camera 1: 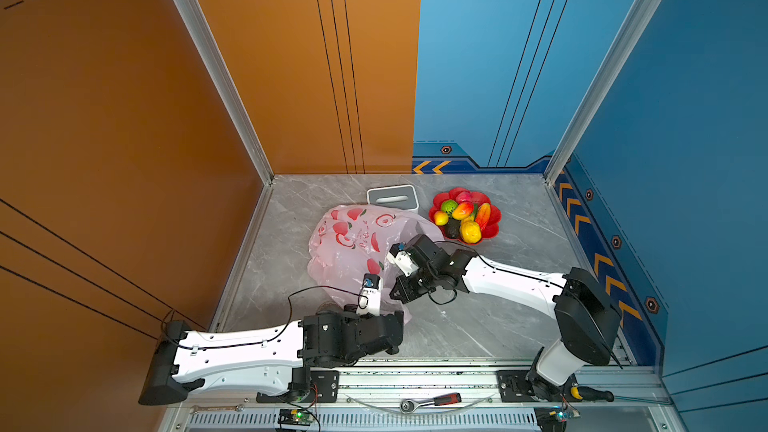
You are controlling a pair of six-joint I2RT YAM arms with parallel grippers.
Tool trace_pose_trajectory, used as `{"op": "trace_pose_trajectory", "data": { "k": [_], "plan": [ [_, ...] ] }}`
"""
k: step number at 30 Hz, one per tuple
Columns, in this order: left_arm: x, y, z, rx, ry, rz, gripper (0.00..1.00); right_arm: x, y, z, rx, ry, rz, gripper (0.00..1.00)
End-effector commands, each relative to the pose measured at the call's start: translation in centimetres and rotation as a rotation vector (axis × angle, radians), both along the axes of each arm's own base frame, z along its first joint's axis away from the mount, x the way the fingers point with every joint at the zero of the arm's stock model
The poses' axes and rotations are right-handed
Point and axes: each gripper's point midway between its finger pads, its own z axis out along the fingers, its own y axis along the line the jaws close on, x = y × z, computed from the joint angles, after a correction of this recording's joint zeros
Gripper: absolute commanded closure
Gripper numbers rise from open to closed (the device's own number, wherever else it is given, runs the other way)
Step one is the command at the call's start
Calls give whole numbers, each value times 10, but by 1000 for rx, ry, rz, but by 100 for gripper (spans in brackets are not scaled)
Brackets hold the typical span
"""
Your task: Place the fruits into the plastic bag
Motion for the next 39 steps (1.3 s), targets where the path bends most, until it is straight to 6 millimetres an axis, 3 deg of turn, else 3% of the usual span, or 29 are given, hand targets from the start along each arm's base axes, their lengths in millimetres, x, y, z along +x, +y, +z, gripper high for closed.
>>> {"op": "trace_pose_trajectory", "data": {
  "k": [1,10,34,39],
  "plan": [
    [0,-5,0,2,-12,-2,1,2,9,29,78,-5,-39,100],
    [4,-9,5,28,-36,-13,2,-5,12,56,120,24,-52,100],
    [28,-30,10,166,-118,7,4,-10,31,81,181,104,-126,100],
    [39,-21,8,195,-160,51,7,-12,33,86,206,115,-128,100]
  ]
}}
